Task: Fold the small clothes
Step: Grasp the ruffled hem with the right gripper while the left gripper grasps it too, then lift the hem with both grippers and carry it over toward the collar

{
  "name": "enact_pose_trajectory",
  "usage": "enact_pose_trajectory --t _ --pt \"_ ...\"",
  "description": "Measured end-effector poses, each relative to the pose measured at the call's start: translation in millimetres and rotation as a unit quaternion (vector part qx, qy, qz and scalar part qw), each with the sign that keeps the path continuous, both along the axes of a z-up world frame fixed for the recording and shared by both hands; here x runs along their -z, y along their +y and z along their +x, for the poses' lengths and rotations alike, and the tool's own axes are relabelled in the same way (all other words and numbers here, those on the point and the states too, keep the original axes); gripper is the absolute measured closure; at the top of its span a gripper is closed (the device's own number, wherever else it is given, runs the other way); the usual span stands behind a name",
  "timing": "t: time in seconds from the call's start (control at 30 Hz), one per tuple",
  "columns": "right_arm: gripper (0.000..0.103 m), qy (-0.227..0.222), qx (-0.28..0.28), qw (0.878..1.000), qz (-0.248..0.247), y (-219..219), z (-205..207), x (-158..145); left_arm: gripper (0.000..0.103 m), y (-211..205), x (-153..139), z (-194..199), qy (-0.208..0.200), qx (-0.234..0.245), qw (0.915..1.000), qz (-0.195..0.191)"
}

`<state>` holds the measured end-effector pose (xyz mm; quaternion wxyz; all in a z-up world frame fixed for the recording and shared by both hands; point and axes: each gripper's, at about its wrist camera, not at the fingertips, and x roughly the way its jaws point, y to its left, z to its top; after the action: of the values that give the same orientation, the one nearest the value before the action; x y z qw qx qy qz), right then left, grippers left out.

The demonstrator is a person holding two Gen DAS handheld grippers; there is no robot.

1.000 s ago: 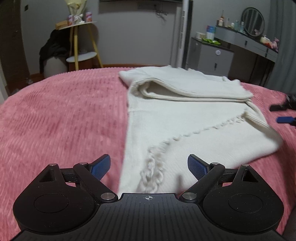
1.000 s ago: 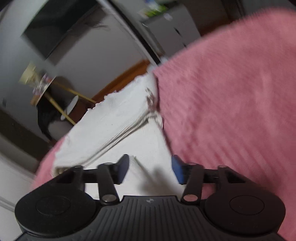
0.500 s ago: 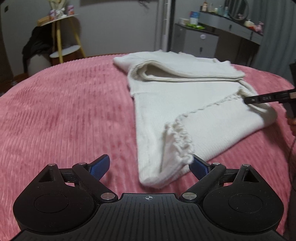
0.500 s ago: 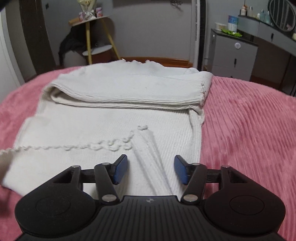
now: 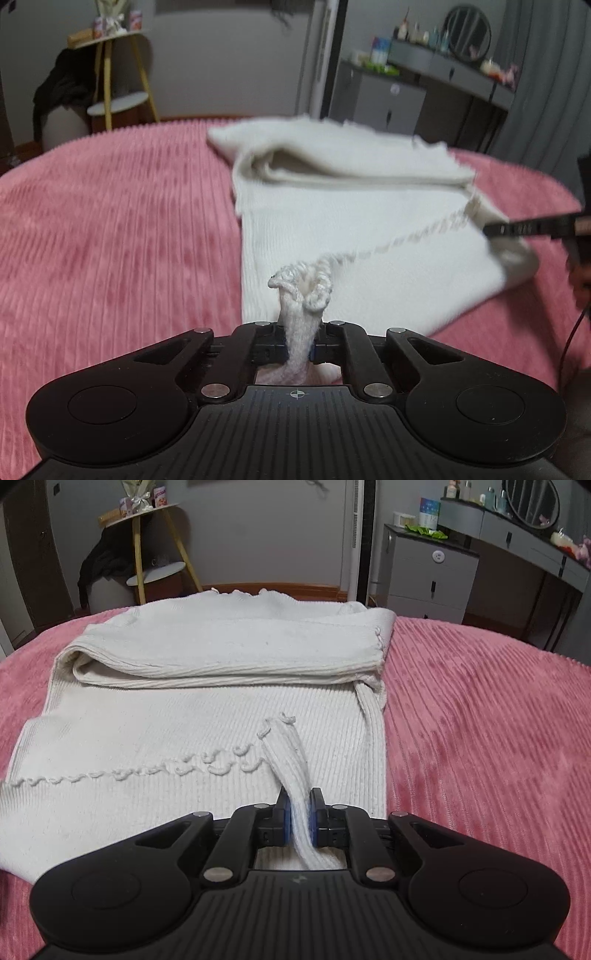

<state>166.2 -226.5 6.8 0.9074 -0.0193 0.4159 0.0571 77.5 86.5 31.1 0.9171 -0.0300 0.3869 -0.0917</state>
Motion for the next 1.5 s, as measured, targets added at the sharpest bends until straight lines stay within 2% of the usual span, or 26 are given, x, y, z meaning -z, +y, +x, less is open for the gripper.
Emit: enact_pose_trajectory --t 0.1,0.23,0.33,0.43,0.6,0.73,0.87,0.93,0.97,1.0,1.07,1.1,1.13,1.2,1.27,1.4,1.5 --pt "0.097 -0.037 -0.008 0.999 -0.033 4 -10 -17 0.093 1 -25 5 -0.036 0.005 0.9993 0.004" --pt "0.097 -0.092 0.000 0.995 -0.043 1 -8 -45 0.093 8 -57 36 -0.076 0.002 0.9971 0.001" --pt "0.097 -0.117 0.029 0.992 -0.029 -10 11 -58 0.093 12 -72 77 -0.094 -0.008 0.9955 -0.001" --pt "0.097 -0.130 0.047 0.990 -0.035 -21 46 -60 0.093 6 -77 123 -0.110 -0.005 0.9937 0.022" --pt "0.097 -0.118 0.054 0.991 -0.040 -32 107 -44 0.093 -7 -54 200 -0.082 -0.010 0.9954 0.048" --pt "0.097 -0.082 0.048 0.995 -0.022 -38 142 -12 0.093 -8 -19 242 -0.036 -0.029 0.9980 0.042" --pt "0.097 -0.056 0.040 0.997 0.027 -52 154 10 0.090 -5 8 253 -0.016 -0.027 0.9983 0.049" --pt "0.093 -0.057 0.033 0.996 0.058 -60 151 12 0.072 -2 13 253 -0.016 -0.022 0.9990 0.035" --pt "0.091 -0.054 0.029 0.995 0.079 -66 152 13 0.069 0 15 252 -0.014 -0.014 0.9996 0.021" --pt "0.083 -0.050 0.024 0.993 0.104 -71 153 12 0.070 2 16 250 -0.015 -0.010 0.9998 0.012" --pt "0.082 -0.059 0.028 0.990 0.126 -75 153 10 0.082 1 15 247 -0.020 -0.010 0.9995 0.021" --pt "0.085 -0.065 0.027 0.990 0.121 -74 152 10 0.092 1 14 245 -0.022 -0.008 0.9994 0.025" --pt "0.098 -0.068 0.023 0.991 0.112 -71 150 9 0.093 0 12 244 -0.024 -0.006 0.9993 0.028" --pt "0.098 -0.069 0.010 0.994 0.082 -60 148 9 0.094 0 5 241 -0.032 -0.008 0.9986 0.041" --pt "0.098 -0.091 0.005 0.995 0.037 -51 145 1 0.094 -1 -11 240 -0.047 -0.002 0.9978 0.046" --pt "0.098 -0.150 0.027 0.988 0.011 -46 151 -29 0.094 -2 -43 255 -0.102 -0.010 0.9928 0.061" --pt "0.098 -0.182 0.052 0.982 -0.024 -36 172 -40 0.094 -4 -54 282 -0.126 -0.034 0.9886 0.075"
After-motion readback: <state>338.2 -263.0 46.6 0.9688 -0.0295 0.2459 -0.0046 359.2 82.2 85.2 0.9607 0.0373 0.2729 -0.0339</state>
